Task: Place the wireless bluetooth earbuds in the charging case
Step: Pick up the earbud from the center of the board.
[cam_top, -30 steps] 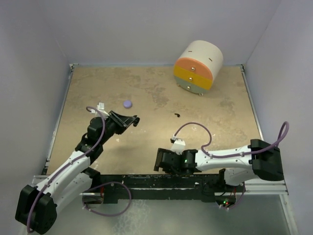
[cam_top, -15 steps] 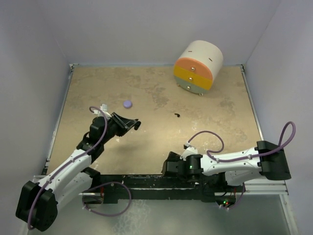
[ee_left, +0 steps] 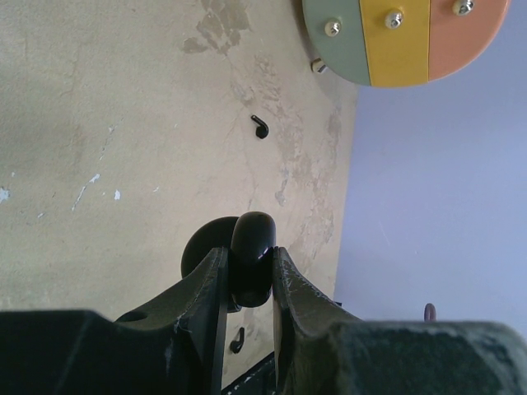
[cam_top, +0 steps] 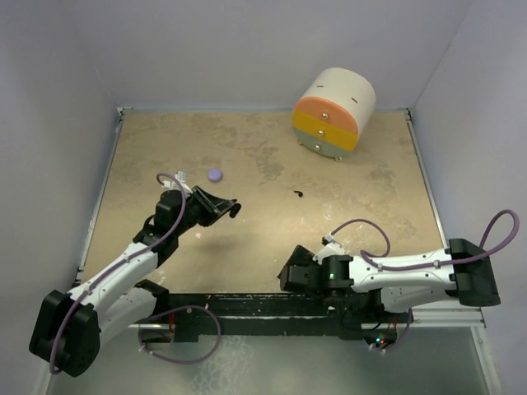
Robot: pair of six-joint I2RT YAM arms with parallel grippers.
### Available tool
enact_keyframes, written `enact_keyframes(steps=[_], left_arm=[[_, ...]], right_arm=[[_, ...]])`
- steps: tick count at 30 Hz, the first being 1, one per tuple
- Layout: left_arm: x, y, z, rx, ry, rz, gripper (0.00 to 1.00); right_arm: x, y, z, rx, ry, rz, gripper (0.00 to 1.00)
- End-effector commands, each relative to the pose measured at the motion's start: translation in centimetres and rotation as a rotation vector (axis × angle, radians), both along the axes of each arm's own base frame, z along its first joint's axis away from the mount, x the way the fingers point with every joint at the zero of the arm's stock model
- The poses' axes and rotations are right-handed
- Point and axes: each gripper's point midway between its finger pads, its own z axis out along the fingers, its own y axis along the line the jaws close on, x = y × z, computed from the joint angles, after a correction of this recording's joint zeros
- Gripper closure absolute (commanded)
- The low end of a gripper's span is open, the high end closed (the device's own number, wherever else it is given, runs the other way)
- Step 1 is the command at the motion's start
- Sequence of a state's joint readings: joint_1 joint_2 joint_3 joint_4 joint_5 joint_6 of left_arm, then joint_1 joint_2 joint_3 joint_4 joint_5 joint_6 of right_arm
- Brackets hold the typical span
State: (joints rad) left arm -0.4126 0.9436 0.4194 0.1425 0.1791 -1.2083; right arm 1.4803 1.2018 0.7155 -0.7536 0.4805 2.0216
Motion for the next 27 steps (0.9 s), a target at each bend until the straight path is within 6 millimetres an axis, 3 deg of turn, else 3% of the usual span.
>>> enact_keyframes(steps=[1, 5, 8, 15, 27], left_arm=[[1.3, -0.9, 3.8, -0.031, -0.117, -0.034, 1.00], [1.5, -1.0, 3.8, -0.032, -0.119, -0.037, 1.00], [1.7, -1.1, 3.5, -0.031, -0.114, -0.038, 1.00], [1.9, -1.3, 3.2, -0.034, -0.111, -0.041, 1.00], [2.0, -1.5, 2.9, -0.031, -0.106, -0.051, 1.00]], right_arm=[[2.9, -1.4, 1.0, 0.004, -0.091, -0.074, 0.00], [4.9, -1.7, 2.3, 0.060, -0.139, -0.056, 0.00], [5.5, -2.8, 1.8, 0.030, -0.130, -0.073, 0.00], [6.9, -2.9, 1.5, 0.017, -0.137, -0.063, 0.00], [6.9, -2.0, -0.9, 0.025, -0.095, -0.019, 0.00]])
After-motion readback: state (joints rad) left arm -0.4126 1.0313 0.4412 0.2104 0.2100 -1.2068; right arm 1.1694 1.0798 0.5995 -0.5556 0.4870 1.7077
